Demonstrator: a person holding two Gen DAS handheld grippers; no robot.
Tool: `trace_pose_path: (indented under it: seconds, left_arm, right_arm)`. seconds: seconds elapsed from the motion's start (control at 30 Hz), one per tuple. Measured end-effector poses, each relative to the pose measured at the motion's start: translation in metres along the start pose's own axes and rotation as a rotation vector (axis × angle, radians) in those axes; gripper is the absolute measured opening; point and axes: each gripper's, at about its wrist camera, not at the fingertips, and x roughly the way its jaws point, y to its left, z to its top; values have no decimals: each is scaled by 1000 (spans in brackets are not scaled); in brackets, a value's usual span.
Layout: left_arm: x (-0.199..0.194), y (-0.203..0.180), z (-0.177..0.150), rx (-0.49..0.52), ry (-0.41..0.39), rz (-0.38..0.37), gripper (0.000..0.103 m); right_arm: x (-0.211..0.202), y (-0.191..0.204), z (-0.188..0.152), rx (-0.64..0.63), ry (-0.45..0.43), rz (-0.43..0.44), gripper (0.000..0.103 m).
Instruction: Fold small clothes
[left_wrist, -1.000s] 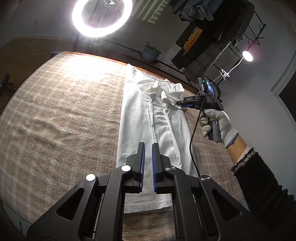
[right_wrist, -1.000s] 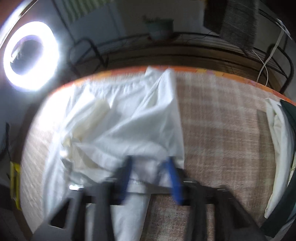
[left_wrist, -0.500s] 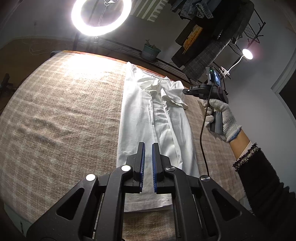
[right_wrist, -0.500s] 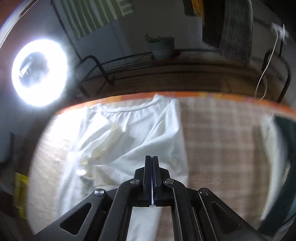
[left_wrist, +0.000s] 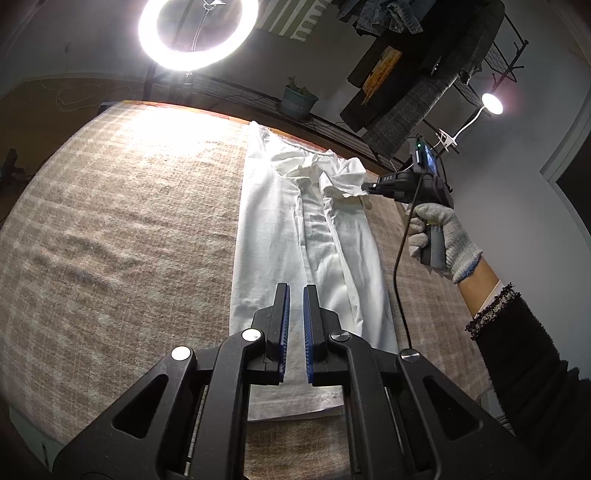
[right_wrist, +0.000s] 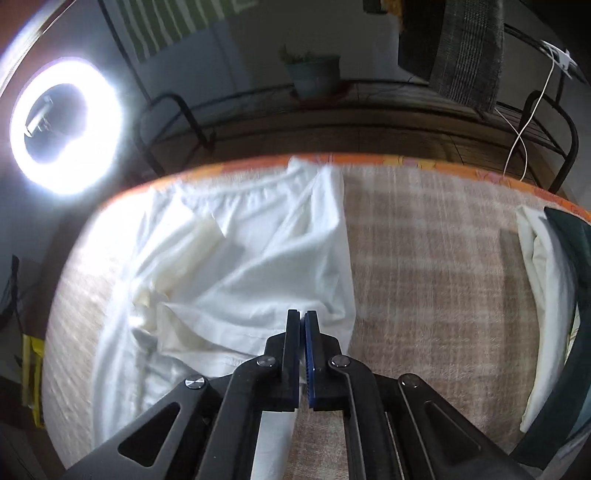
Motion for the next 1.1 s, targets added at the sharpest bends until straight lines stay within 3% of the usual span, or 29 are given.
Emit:
trace_pose_path:
  seconds: [0.3,0.47,0.6,0.83,0.87,0.9,0.93,1.0,1.07,1.1]
  left_arm:
    - [1,0,1,-10,2,-11,3]
    - [3,-3,0,-1,7,-14,3]
    - [7,-2,0,-17,27,-20,3]
    - [6,1,5,-22,17,-10,3]
    - [5,2,5,-20,17,-5,3]
    - [5,3,5,-17,17,4,4]
    - [5,4,5,-19,19,12,4]
    - [3,8,3,-21,20,25,4]
    - [2,14,-1,-15,29,41,14]
    - [3,17,-4,-19,38,42,27]
  right_arm:
    - [-20,14,15,36,-68,98,0]
    - [-18,46,35,-2,-91,123,0]
    - [18,75,50,-64,-47,92,0]
    - [76,96,46,-113,73,50,9]
    - [71,94,46,-101,64,59,14]
    - [63,91,47,-82,51,77,30]
    - [51,86,49,-59,28,104,38]
    - [14,73,48,-25,-41,142,38]
    - [-27,62,40,-7,-88,162,38]
    - [-46,57,32,-6,-103,157,38]
